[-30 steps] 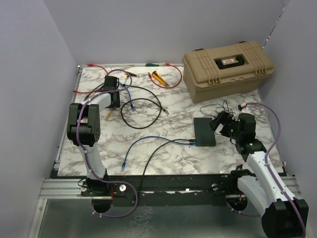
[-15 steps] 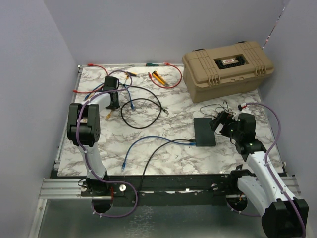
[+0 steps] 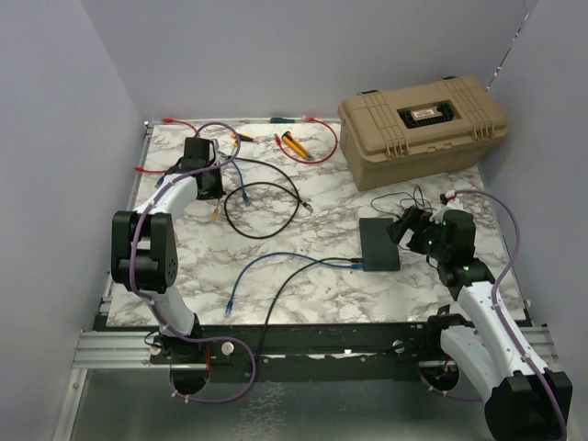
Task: Insert the plug into the switch port
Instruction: Pick up the connector from the center of the board.
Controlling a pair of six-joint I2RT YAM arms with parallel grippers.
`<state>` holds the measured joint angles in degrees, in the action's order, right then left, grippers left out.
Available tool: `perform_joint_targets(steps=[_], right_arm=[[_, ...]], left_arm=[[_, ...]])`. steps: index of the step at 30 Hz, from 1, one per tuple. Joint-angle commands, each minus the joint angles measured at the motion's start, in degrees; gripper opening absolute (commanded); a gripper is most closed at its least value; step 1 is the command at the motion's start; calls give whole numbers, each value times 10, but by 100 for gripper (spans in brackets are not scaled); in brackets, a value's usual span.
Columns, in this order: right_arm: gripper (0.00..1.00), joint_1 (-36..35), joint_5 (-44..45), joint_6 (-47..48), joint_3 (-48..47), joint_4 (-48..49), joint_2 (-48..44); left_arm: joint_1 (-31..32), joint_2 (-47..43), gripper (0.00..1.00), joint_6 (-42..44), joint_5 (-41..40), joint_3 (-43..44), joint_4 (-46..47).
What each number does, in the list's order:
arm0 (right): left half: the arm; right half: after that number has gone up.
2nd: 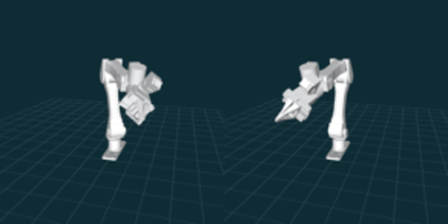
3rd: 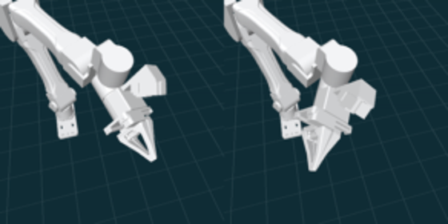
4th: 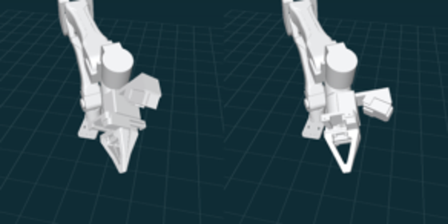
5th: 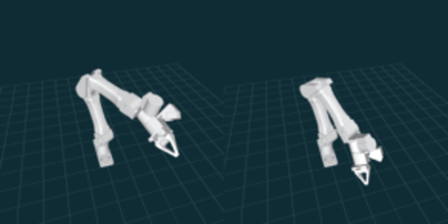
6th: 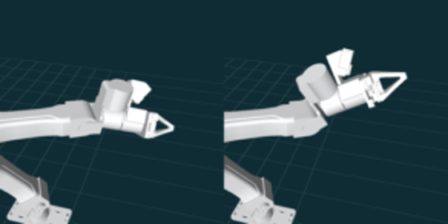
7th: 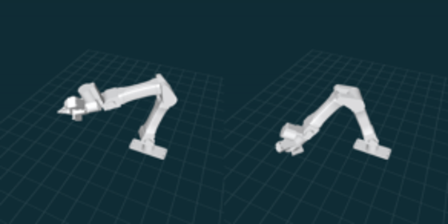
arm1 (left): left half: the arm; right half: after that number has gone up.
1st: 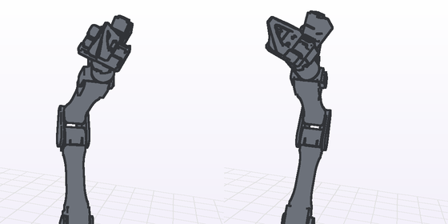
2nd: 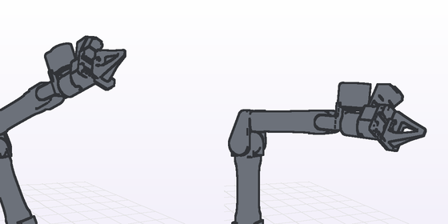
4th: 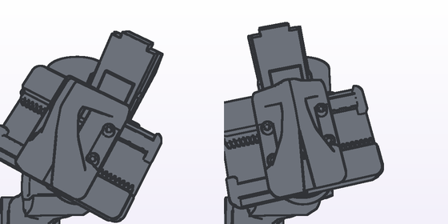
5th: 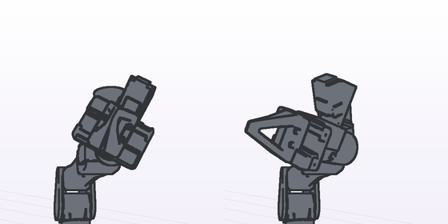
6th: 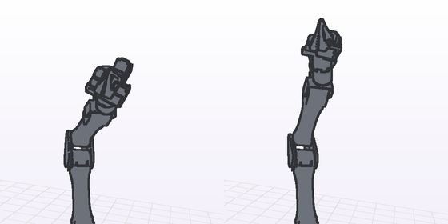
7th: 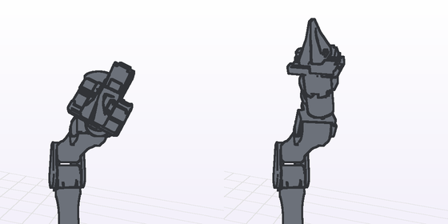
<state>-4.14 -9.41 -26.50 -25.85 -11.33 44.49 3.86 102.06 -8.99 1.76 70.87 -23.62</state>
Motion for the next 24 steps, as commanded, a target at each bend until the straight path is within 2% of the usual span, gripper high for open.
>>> perform_joint_targets(steps=[1, 5, 10, 16, 24], right_arm=[[95, -3, -59, 17, 9, 31, -5], [94, -3, -110, 17, 14, 67, 7], [91, -13, -151, 4, 8, 130, 41], [90, -31, -169, 4, -12, 174, 79], [88, -82, -150, 4, -32, 224, 102]], left_arm=[[-3, -72, 0, -68, 96, -38, 29], [7, -137, 0, -138, 124, -93, 85], [32, -203, 0, -238, 111, -137, 136], [65, -230, 0, -333, 58, -147, 141], [108, -243, 0, -431, -8, -147, 140]])
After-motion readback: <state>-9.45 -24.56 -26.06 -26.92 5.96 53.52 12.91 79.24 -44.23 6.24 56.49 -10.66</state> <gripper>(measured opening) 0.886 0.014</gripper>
